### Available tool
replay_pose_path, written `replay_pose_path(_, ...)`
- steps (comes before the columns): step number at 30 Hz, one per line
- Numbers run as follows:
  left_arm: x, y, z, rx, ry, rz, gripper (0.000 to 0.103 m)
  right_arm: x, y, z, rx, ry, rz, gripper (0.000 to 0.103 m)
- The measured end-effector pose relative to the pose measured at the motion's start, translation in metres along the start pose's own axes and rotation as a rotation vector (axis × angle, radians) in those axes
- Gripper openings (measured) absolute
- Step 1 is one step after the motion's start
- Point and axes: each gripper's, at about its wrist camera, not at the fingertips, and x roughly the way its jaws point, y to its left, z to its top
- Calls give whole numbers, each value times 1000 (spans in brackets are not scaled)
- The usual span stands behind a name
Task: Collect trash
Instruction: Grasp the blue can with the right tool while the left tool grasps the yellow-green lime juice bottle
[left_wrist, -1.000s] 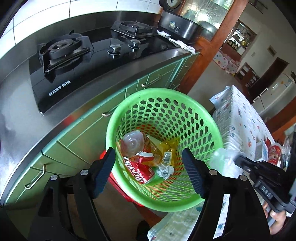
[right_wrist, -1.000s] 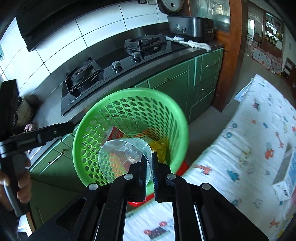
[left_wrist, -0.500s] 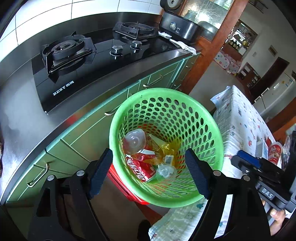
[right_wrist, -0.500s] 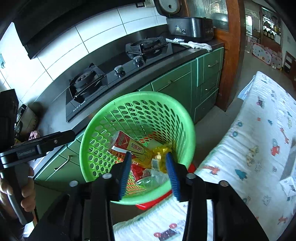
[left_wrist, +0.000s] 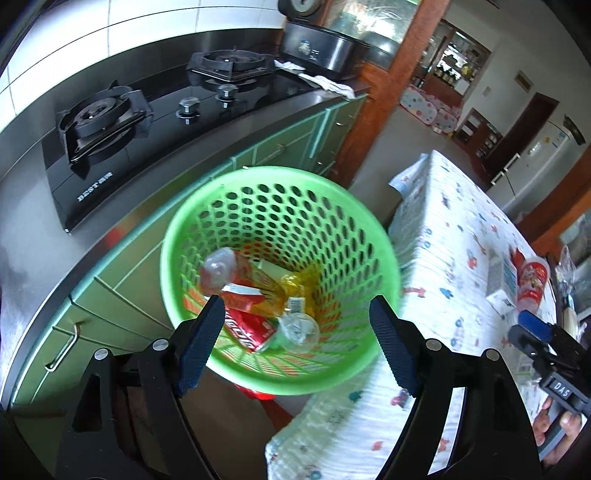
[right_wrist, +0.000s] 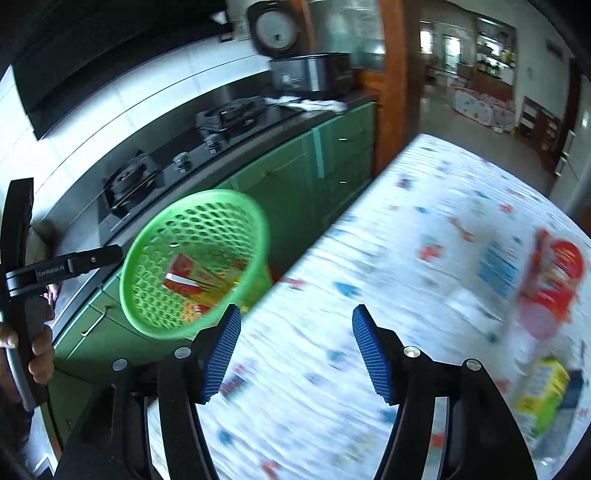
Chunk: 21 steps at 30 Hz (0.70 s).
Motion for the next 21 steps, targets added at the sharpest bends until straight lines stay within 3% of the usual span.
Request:
replay_pose_path(13,5,-73,-22,78,33,-75,80,-88,-148,-69,208,-17,-186,61)
replay_pose_path(21,13,-116,-35,126,61,-109,80,-113,-220,-99,327,-11,-234,61)
